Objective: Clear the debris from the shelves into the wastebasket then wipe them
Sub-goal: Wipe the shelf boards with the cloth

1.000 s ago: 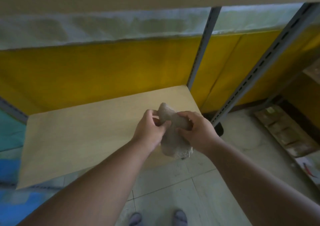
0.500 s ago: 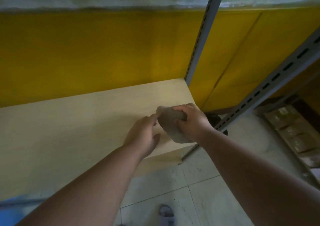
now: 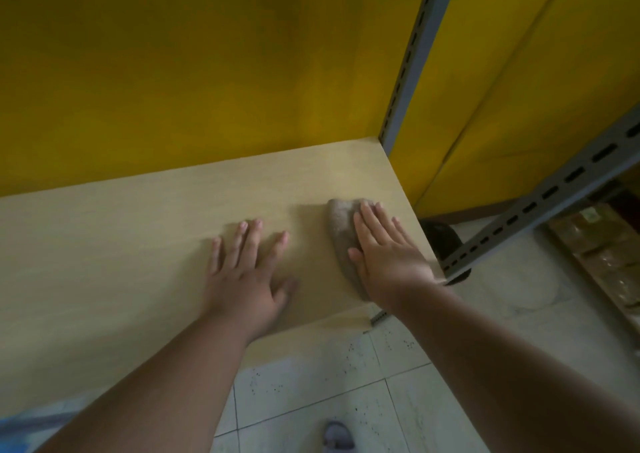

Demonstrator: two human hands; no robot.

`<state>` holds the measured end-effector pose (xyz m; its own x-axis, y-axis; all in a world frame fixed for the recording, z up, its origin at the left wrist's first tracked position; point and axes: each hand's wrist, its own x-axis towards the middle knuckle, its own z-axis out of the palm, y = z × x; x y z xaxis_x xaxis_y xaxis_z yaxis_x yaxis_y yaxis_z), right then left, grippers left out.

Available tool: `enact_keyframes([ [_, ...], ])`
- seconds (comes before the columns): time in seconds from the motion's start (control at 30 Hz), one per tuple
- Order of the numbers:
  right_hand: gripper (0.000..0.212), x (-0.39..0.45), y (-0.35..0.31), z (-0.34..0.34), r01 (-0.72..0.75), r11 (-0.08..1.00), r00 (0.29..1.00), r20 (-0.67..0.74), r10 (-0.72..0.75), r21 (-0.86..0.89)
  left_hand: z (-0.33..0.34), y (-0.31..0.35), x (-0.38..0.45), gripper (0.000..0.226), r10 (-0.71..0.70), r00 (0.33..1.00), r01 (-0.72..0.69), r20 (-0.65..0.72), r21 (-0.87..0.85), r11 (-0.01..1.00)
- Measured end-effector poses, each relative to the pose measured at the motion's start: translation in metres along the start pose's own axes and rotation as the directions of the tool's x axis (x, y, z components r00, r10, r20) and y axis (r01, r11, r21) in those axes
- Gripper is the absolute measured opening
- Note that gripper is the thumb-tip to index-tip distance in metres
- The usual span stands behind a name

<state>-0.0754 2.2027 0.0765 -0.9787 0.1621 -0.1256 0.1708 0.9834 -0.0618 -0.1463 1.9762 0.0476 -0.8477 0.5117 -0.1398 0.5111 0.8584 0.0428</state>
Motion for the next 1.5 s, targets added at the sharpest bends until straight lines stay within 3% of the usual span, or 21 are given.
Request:
enact_keyframes([
  [0.13, 0.064, -0.024, -0.006, -0.001, -0.156, 0.987, 0.988, 0.009, 0.156, 0.042, 0.003, -0.001, 0.0, 0.077, 0.009, 0.998, -0.009, -0.055, 0.006, 1.0],
  [0.23, 0.065, -0.014, -0.012, -0.002, -0.135, 0.974, 0.991, 0.031, 0.132, 0.179, 0.006, -0.002, 0.001, 0.077, 0.009, 0.997, -0.009, -0.072, -0.008, 1.0],
  [0.47, 0.068, 0.006, 0.004, 0.01, -0.125, 0.988, 0.992, 0.004, 0.125, 0.092, 0.004, 0.0, 0.0, 0.078, 0.005, 0.997, -0.007, -0.082, -0.026, 1.0],
  [0.63, 0.076, -0.033, 0.003, 0.023, -0.21, 0.973, 0.977, -0.021, 0.213, 0.095, 0.011, -0.003, 0.0, 0.075, 0.033, 0.994, -0.033, -0.103, -0.005, 0.999],
  [0.77, 0.078, 0.007, 0.009, 0.015, -0.272, 0.959, 0.961, -0.021, 0.274, 0.085, 0.012, -0.006, 0.004, 0.073, 0.045, 0.994, -0.046, -0.1, -0.006, 0.999],
  [1.0, 0.064, 0.089, 0.029, -0.004, -0.143, 0.984, 0.986, -0.069, 0.151, 0.109, 0.014, -0.007, 0.001, 0.068, 0.053, 0.99, -0.061, -0.13, -0.06, 0.996],
  [1.3, 0.065, 0.157, 0.027, -0.011, -0.083, 0.993, 0.992, -0.09, 0.091, 0.089, 0.012, -0.005, 0.0, 0.068, 0.055, 0.986, -0.058, -0.155, -0.017, 0.998],
  [1.5, 0.061, 0.152, 0.033, -0.012, -0.197, 0.977, 0.974, -0.1, 0.205, 0.086, 0.007, -0.033, 0.002, 0.066, 0.12, 0.984, -0.117, -0.134, 0.024, 0.993],
])
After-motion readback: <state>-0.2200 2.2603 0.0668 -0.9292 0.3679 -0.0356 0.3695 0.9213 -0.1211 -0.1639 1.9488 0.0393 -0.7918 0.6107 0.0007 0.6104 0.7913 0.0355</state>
